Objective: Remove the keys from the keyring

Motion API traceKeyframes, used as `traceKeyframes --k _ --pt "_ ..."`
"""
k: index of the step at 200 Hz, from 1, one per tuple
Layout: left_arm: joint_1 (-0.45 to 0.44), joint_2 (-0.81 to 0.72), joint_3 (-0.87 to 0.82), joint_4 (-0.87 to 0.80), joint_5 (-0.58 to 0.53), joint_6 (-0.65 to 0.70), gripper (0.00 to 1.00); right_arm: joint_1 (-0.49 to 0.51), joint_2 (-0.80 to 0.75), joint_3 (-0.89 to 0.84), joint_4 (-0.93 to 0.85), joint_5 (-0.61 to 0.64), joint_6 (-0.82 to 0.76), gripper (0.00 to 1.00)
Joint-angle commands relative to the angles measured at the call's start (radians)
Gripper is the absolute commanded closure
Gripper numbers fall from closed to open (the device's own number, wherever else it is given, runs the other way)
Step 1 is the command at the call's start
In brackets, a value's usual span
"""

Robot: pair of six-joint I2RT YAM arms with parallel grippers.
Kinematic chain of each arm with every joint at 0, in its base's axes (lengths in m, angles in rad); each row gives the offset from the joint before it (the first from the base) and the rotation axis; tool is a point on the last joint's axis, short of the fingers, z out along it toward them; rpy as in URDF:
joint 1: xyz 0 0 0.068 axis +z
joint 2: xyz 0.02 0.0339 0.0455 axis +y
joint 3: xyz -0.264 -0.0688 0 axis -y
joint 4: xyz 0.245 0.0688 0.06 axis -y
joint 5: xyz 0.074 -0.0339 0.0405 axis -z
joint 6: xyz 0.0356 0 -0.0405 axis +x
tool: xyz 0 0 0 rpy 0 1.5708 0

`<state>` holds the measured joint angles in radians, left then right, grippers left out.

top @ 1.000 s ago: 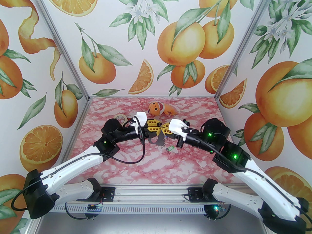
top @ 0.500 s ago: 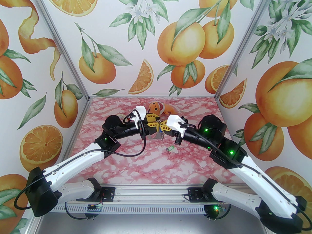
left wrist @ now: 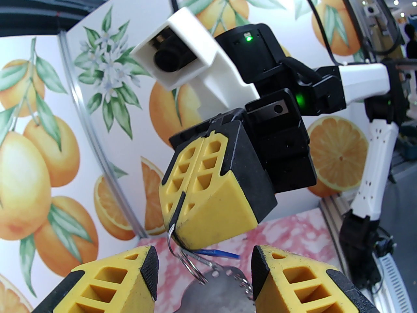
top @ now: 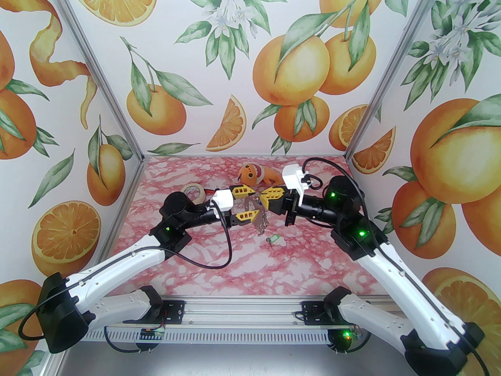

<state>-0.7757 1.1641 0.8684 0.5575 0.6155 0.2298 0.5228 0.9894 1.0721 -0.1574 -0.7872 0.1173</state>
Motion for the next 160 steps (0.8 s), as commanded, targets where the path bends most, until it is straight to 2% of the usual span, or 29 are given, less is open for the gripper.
traceKeyframes --k 1,34,65,97,160 --pt "-0.005 0.002 -0.002 0.026 -0.001 0.067 0.49 -0.011 0.001 -0.01 0.115 -0.114 0.122 1.0" --pt "-0.004 0.01 -0.014 0.001 -0.011 0.103 0.49 -0.033 0.017 -0.033 0.226 -0.176 0.229 1.0" --pt "-0.004 -0.003 -0.045 0.018 -0.046 0.127 0.5 -0.046 0.029 -0.029 0.235 -0.204 0.258 1.0" --pt "-0.004 0.004 -0.036 0.008 -0.002 0.147 0.58 -0.047 0.045 -0.027 0.234 -0.224 0.27 1.0" --pt "-0.004 -0.017 -0.054 -0.014 -0.021 0.203 0.66 -0.065 0.054 -0.042 0.291 -0.246 0.32 1.0"
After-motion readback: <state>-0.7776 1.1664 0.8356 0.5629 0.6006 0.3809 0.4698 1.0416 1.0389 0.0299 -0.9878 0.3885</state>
